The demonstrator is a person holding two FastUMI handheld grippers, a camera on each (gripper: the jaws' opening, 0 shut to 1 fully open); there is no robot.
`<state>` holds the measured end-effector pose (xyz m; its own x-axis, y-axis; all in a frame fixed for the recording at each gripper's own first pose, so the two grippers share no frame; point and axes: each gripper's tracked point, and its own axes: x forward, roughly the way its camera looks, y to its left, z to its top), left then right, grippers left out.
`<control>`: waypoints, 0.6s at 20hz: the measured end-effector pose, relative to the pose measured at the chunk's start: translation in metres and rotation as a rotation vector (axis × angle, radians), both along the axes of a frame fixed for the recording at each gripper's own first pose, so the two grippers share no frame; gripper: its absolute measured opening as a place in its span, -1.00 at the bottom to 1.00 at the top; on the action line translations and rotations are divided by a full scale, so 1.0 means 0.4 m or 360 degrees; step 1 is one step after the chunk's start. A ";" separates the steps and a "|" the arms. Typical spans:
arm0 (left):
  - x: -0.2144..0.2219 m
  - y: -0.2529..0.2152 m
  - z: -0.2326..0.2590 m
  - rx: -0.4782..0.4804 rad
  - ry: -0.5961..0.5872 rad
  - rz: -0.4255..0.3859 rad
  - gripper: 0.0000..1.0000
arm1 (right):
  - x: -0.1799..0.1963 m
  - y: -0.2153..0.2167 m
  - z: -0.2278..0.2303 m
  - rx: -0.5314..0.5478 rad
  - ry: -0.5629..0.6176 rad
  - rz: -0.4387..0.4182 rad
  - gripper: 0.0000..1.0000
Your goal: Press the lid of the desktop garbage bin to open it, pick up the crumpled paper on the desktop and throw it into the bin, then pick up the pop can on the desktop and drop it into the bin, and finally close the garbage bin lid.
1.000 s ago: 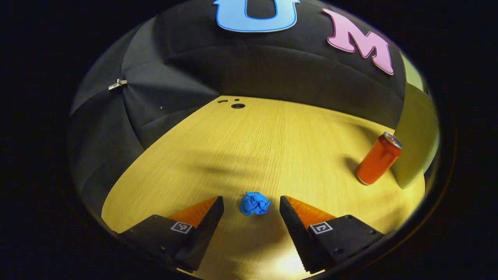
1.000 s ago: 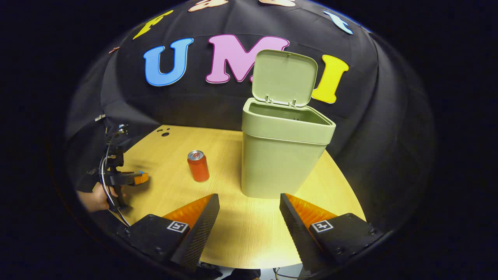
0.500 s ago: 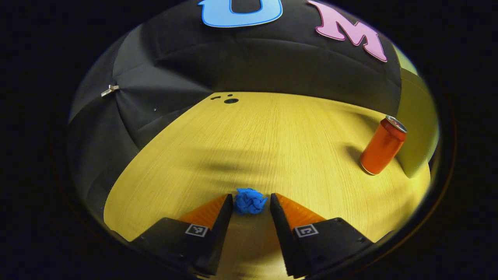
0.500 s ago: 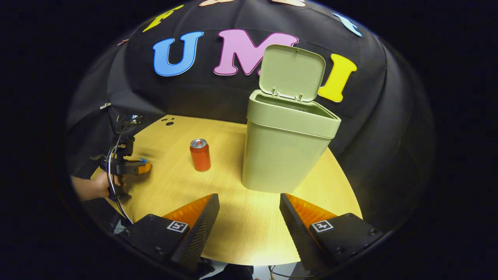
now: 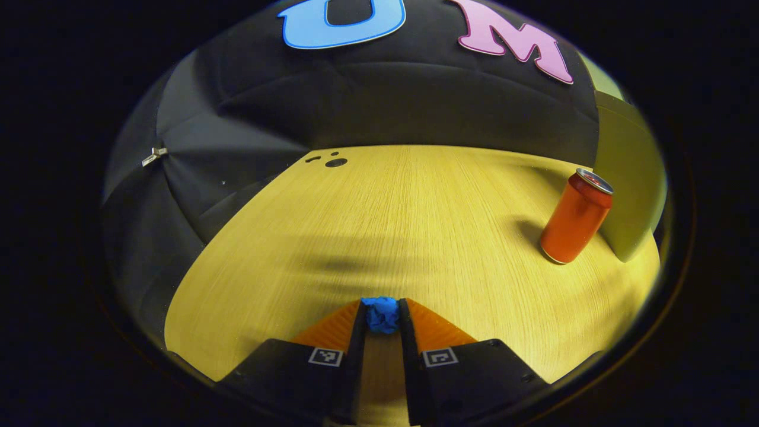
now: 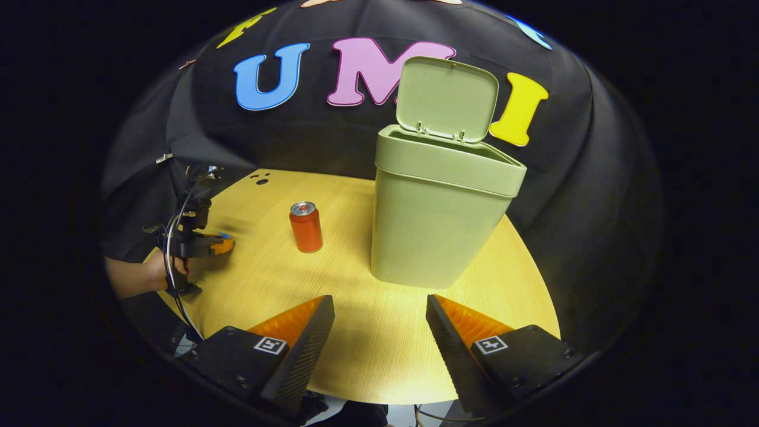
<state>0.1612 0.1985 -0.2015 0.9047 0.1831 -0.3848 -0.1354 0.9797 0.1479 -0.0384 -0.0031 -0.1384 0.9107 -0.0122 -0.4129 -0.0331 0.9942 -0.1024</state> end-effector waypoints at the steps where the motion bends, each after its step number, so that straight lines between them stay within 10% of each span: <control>1: -0.002 -0.007 0.013 0.0009 -0.0018 -0.0007 -0.24 | 0.006 -0.005 -0.002 0.0011 0.0002 -0.0002 0.96; 12: -0.100 -0.150 0.283 0.0012 -0.0210 -0.0128 -0.32 | 0.073 -0.032 -0.012 0.0096 -0.0007 0.0095 0.96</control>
